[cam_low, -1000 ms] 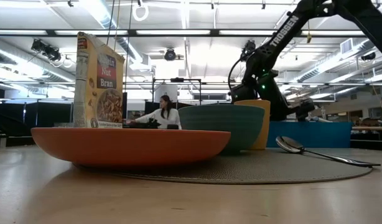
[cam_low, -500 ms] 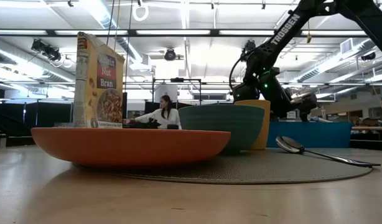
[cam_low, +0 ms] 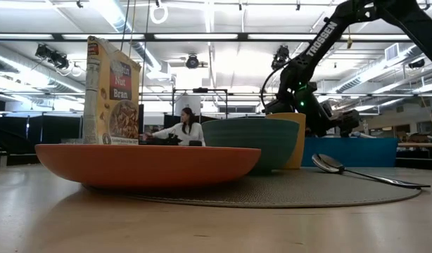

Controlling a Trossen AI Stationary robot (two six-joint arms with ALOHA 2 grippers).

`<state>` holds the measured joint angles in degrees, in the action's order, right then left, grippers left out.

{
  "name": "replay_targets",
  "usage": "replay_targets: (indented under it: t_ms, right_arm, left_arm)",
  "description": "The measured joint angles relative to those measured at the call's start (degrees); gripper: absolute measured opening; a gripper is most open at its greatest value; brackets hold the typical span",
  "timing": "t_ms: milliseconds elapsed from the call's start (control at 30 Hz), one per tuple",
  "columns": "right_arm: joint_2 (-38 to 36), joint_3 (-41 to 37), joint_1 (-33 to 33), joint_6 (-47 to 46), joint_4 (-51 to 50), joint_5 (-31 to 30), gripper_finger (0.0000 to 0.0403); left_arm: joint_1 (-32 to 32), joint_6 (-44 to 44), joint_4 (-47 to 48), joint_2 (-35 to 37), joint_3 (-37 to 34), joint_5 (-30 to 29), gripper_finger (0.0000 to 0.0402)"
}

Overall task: Arrange a breakfast setting
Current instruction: Put the apple on the mat to the top left of the bowl

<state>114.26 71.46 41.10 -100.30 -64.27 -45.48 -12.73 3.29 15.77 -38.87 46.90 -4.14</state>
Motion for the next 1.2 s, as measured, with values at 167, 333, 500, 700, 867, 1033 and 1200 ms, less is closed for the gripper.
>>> replay_targets:
  t_ms: [167,333,500,700,867,1033,1200]
  right_arm:
    - [-0.03,-1.56,0.02,-0.03,2.01,-0.54,0.0320]
    - [-0.04,-2.49,-0.48,0.10,2.39,-1.13,0.0289]
    - [-0.17,-2.54,-1.31,0.33,0.54,-0.34,0.0296]
    - [-3.02,-2.62,-5.45,0.69,-0.95,2.70,0.0294]
    - [-5.71,-2.62,-9.38,12.71,3.08,3.31,0.0299]
    - [-6.69,-2.60,-12.86,23.66,8.22,5.46,0.0299]
    - [-6.40,-2.47,-12.69,29.37,14.35,9.07,0.0300]
  left_arm:
    - [0.00,-0.07,0.02,0.00,0.02,-0.73,0.0260]
    - [0.00,-0.07,-0.11,0.00,0.01,-0.75,0.0260]
    - [0.00,-0.04,-0.44,-0.02,0.02,-1.24,0.0260]
    - [0.02,0.05,-1.77,-0.02,0.01,-2.68,0.0260]
    - [0.00,0.07,-2.10,-0.02,0.00,-2.74,0.0260]
    - [0.02,-0.04,-2.76,-0.02,0.00,-2.96,0.0260]
    - [0.00,-0.09,-3.28,-0.02,0.00,-5.17,0.0260]
